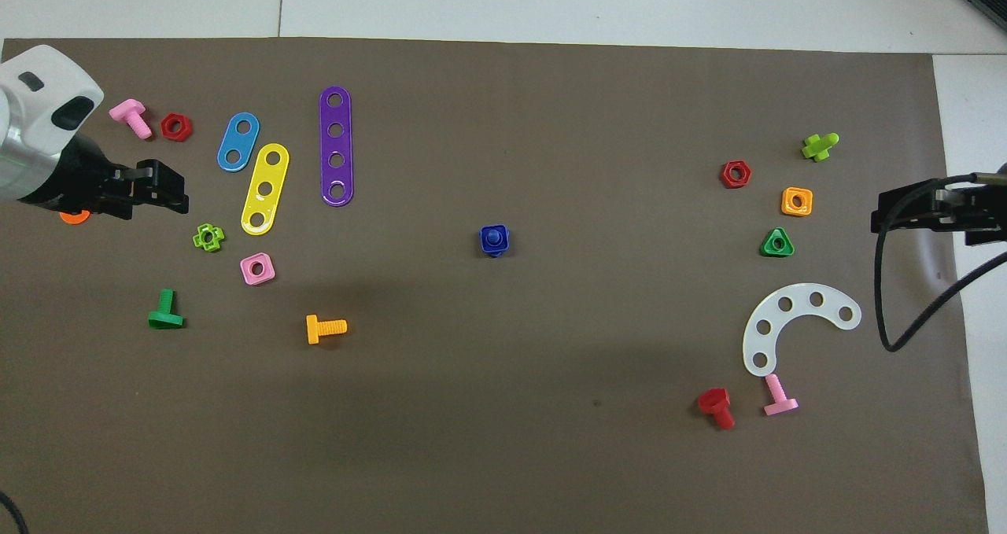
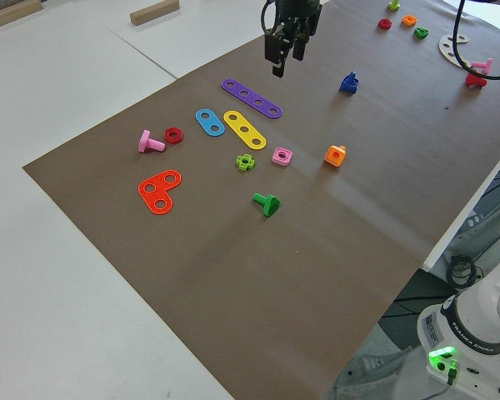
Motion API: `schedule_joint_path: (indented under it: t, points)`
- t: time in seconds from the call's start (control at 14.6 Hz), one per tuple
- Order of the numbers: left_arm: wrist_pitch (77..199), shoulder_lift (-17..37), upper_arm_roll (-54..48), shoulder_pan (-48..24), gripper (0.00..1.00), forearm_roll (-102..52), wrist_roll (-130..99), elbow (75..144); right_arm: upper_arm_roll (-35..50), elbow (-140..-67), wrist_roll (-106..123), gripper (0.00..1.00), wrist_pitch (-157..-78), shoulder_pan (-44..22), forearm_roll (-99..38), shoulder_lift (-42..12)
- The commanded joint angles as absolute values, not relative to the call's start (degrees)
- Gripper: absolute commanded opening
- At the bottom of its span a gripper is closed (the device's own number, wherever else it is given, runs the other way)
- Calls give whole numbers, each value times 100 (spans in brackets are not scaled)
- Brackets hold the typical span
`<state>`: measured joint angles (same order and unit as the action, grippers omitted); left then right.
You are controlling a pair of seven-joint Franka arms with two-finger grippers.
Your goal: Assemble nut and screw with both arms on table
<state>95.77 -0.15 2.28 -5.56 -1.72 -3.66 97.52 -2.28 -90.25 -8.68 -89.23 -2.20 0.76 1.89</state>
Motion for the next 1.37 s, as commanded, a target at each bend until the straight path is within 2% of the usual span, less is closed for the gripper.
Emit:
schedule_joint_path:
  t: [0.0, 0.14, 0.21, 0.34, 1.3]
  points:
    - [9405, -535, 220, -633, 74, 61, -475, 10143, -202, -9185, -738, 100, -8921, -185, -18, 343]
    - [9238, -702, 211, -633, 78, 62, -475, 10134, -202, -9185, -738, 100, -8921, -185, -18, 343]
    - [9185, -773, 202, -633, 83, 62, -475, 10134, -202, -9185, -738, 100, -8921, -185, -18, 343]
    - [9062, -870, 193, -633, 100, 70, -466, 10099, -202, -9185, -738, 100, -8921, -185, -18, 343]
    - [9123, -897, 9, -572, 100, 149, -378, 9800, -202, -9185, -738, 100, -8921, -185, -18, 343]
